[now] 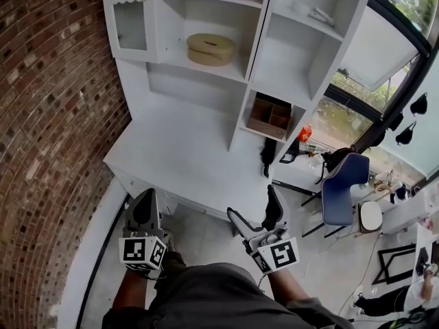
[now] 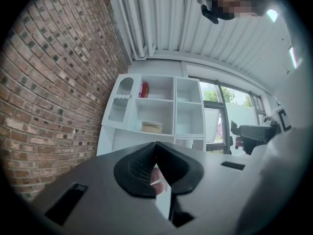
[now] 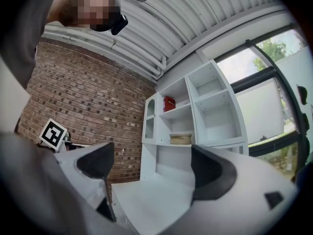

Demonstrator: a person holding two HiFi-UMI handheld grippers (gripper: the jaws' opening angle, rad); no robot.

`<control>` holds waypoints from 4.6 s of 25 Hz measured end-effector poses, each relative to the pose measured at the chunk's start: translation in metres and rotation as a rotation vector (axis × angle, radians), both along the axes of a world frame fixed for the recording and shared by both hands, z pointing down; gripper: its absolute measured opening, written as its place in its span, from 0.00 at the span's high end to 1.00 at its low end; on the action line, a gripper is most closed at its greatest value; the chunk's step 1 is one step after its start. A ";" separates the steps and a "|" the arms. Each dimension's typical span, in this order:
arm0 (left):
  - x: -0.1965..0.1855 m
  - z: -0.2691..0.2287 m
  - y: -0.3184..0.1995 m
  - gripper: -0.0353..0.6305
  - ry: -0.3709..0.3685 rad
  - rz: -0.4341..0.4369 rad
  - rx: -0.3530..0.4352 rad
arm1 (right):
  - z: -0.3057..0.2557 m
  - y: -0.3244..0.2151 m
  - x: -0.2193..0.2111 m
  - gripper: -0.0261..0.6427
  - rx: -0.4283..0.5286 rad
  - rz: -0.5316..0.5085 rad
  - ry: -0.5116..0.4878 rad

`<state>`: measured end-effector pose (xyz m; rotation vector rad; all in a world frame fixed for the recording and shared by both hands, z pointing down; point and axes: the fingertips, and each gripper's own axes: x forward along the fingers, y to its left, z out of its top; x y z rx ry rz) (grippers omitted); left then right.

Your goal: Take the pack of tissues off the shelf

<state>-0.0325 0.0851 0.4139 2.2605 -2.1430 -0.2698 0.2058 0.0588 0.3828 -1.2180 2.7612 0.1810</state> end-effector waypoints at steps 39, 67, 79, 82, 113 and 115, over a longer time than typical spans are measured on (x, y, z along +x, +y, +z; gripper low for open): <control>-0.183 -0.009 -0.298 0.94 0.053 0.257 -0.031 | -0.046 -0.283 -0.177 0.25 0.070 0.263 0.093; -0.164 -0.005 -0.324 0.94 0.095 0.197 -0.036 | -0.088 -0.487 -0.190 0.44 0.289 0.242 0.893; -0.173 0.000 -0.319 0.94 0.105 0.173 -0.045 | -0.067 -0.526 -0.201 0.54 0.227 0.190 1.183; -0.175 0.003 -0.318 0.94 0.109 0.165 -0.051 | -0.062 -0.531 -0.202 0.58 0.208 0.165 1.262; -0.171 0.017 -0.312 0.94 0.132 0.160 -0.082 | -0.057 -0.510 -0.201 0.82 0.210 0.058 1.467; -0.168 0.016 -0.313 0.94 0.129 0.169 -0.083 | -0.057 -0.503 -0.199 0.82 0.221 0.060 1.467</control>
